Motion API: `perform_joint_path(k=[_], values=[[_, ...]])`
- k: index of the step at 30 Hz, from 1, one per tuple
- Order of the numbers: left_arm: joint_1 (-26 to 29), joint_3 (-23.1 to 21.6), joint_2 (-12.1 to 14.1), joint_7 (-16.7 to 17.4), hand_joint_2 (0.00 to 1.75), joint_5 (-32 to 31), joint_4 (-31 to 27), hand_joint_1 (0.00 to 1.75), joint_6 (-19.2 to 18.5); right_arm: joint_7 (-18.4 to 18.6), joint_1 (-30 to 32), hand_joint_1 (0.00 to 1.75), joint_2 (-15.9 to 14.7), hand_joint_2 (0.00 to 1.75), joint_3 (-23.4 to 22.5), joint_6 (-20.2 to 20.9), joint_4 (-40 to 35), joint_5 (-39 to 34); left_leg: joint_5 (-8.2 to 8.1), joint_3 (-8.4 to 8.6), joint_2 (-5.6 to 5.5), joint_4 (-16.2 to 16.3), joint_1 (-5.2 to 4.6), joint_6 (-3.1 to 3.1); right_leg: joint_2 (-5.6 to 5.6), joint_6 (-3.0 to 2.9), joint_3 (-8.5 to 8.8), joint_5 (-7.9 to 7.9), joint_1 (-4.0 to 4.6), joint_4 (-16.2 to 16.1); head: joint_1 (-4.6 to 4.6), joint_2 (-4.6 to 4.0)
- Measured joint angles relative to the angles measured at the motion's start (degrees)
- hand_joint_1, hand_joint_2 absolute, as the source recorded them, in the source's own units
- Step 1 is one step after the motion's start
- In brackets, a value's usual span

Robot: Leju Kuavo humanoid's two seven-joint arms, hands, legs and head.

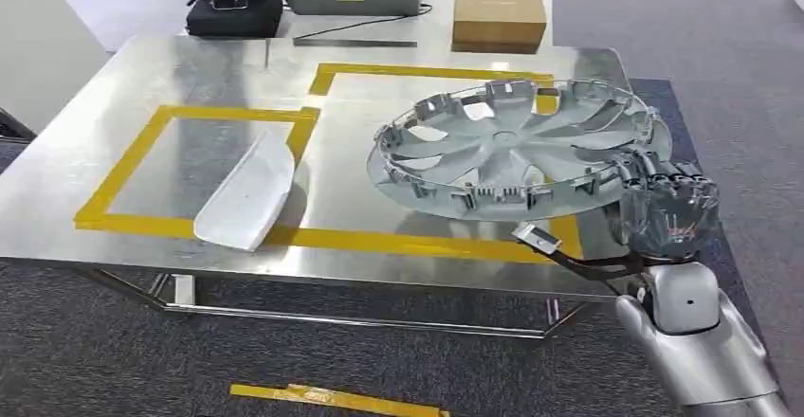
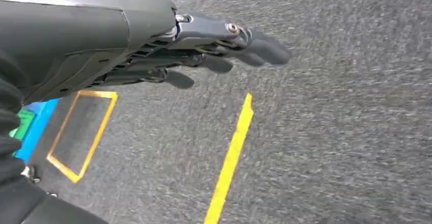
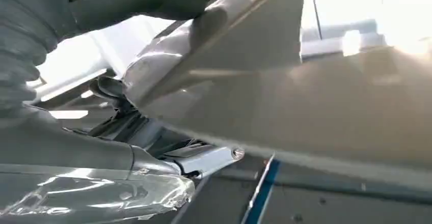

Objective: Take the parts from the cabinet and place them on the table.

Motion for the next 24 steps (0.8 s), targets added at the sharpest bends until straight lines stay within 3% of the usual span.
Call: perform_joint_path(k=[1, 2, 3, 5, 6, 7, 8, 9, 11, 12, 13, 14, 15, 18, 24], values=[[0.0, 0.0, 0.0, 0.0, 1.75, 0.0, 0.0, 0.0, 0.0, 2.1, -0.7, 1.75, -0.7, 1.75, 2.3, 0.0, 1.2, 0.0, -0.12, -0.05, -0.22, 0.1, 0.01, -0.23, -0.31, -0.37, 0.15, 0.18, -0.25, -0.3, 0.02, 0.02], [0.0, 0.0, 0.2, 0.0, 1.75, 0.1, 0.0, 0.0, 0.0, 3.3, -1.5, 1.75, -1.1, 1.75, 4.3, 0.0, 2.3, 0.0, -0.68, -0.12, 0.72, 0.7, -0.02, -0.5, -0.69, -0.71, 0.33, 0.31, -0.42, -0.4, 0.02, 0.02], [-0.1, 0.0, 0.1, 0.0, 1.75, 0.1, 0.0, 0.0, 0.0, 3.5, -2.0, 1.75, -1.6, 1.75, 6.4, 0.0, 3.8, 0.0, -2.16, -1.15, 2.32, 2.7, -0.12, -0.89, -0.93, -1.23, 0.42, 0.24, -0.43, -0.5, -0.57, 0.0], [-0.2, 0.0, 0.2, 0.0, 1.75, 0.5, 0.0, 0.0, 0.0, 2.6, -2.6, 1.75, -1.7, 1.75, 9.0, 0.0, 7.4, 0.0, -6.46, -5.47, 3.86, 11.6, 0.23, -1.4, -1.69, -1.51, 0.44, 0.15, -0.24, -0.5, -0.53, 0.02], [-0.2, 0.0, 0.2, 0.0, 1.75, 0.6, 0.0, 0.0, 0.0, 1.1, -2.7, 1.75, -1.6, 1.75, 9.8, 0.0, 9.2, -0.2, -7.81, -7.6, 4.07, 15.7, 0.3, -1.54, -2.05, -1.55, 0.43, 0.11, -0.19, -0.5, -0.5, 0.02], [-0.1, 0.0, 0.2, 0.0, 1.75, 0.9, 0.0, 0.0, 0.0, 0.0, -2.6, 1.75, -1.6, 1.75, 10.2, 0.0, 11.0, -0.3, -7.82, -8.58, 4.11, 17.3, 0.33, -1.59, -2.38, -1.58, 0.45, 0.08, -0.16, -0.5, -0.53, 0.0], [-0.1, 0.0, 0.2, 0.0, 1.75, 1.0, 0.0, 0.0, 0.0, -0.3, -2.7, 1.75, -1.5, 1.75, 10.5, 0.0, 12.2, -0.5, -6.51, -8.21, 4.11, 16.4, 0.34, -1.52, -2.53, -1.58, 0.46, 0.03, -0.13, -0.5, -0.48, 0.02], [0.0, 0.0, 0.2, 0.0, 1.75, 1.0, 0.0, 0.0, 0.0, -0.8, -2.8, 1.75, -1.4, 1.75, 10.9, 0.0, 13.1, -0.6, -4.39, -6.84, 4.12, 13.5, 0.34, -1.33, -2.68, -1.56, 0.52, 0.0, -0.09, -0.5, -0.59, 0.0], [-0.1, 0.0, 0.3, 0.0, 1.75, 1.0, 0.0, 0.0, 0.0, -2.0, -3.6, 1.75, -1.3, 1.75, 11.3, 0.0, 14.7, -1.2, 0.35, -1.83, 4.23, 3.9, 0.16, -0.43, -2.92, -1.36, 0.79, -0.14, -0.01, -0.5, -0.55, 0.02], [-0.1, 0.0, 0.4, 0.0, 1.75, 1.0, 0.0, 0.0, 0.0, -2.9, -4.3, 1.75, -1.0, 1.75, 11.4, 0.0, 16.4, -1.8, 0.12, -0.23, 4.51, 1.0, -0.19, 0.06, -2.99, -1.17, 0.81, -0.26, 0.15, -0.5, -0.44, 0.02], [-0.2, 0.0, 0.4, 0.0, 1.75, 1.0, 0.0, 0.0, -0.1, -4.1, -5.2, 1.75, -0.9, 1.75, 11.5, 0.0, 18.5, -2.3, -0.16, 0.16, 4.55, 0.0, -0.21, 0.11, -2.97, -0.86, 0.7, -0.32, 0.36, -0.4, -0.46, 0.02], [-0.2, 0.0, 0.4, 0.0, 1.75, 1.0, 0.0, 0.0, -0.2, -5.2, -5.7, 1.75, -0.8, 1.75, 11.5, 0.0, 20.5, -2.8, 0.18, 0.18, 4.48, -0.3, -0.04, -0.33, -3.09, -0.83, 0.67, -0.52, 0.54, -0.3, -0.35, 0.02], [-0.2, 0.0, 0.2, 0.0, 1.75, 1.0, 0.0, 0.0, -0.2, -6.3, -6.0, 1.75, -0.7, 1.75, 11.6, 0.2, 22.2, -3.3, 0.01, 0.17, 4.45, -0.3, -0.05, -0.89, -3.09, -1.22, 0.73, -0.41, 0.45, -0.5, -0.42, 0.0], [0.0, 0.0, 0.5, 0.0, 1.75, 1.1, 0.0, 0.0, -0.3, -9.5, -7.3, 1.75, -0.4, 1.75, 12.0, 2.1, 26.6, -5.7, 0.06, 0.13, 4.33, -0.3, -0.19, -0.57, -3.24, -0.88, 1.02, -0.22, 0.34, -0.9, -0.37, 0.02], [-0.1, 0.0, 0.5, 0.0, 1.75, 1.2, 0.0, 0.0, -0.4, -11.6, -8.9, 1.75, 0.0, 1.75, 12.6, 4.7, 31.2, -7.4, 0.05, 0.13, 4.33, -0.3, -0.23, 0.06, -3.22, -0.2, 1.3, 0.13, 0.3, -1.6, -0.39, 0.02]])
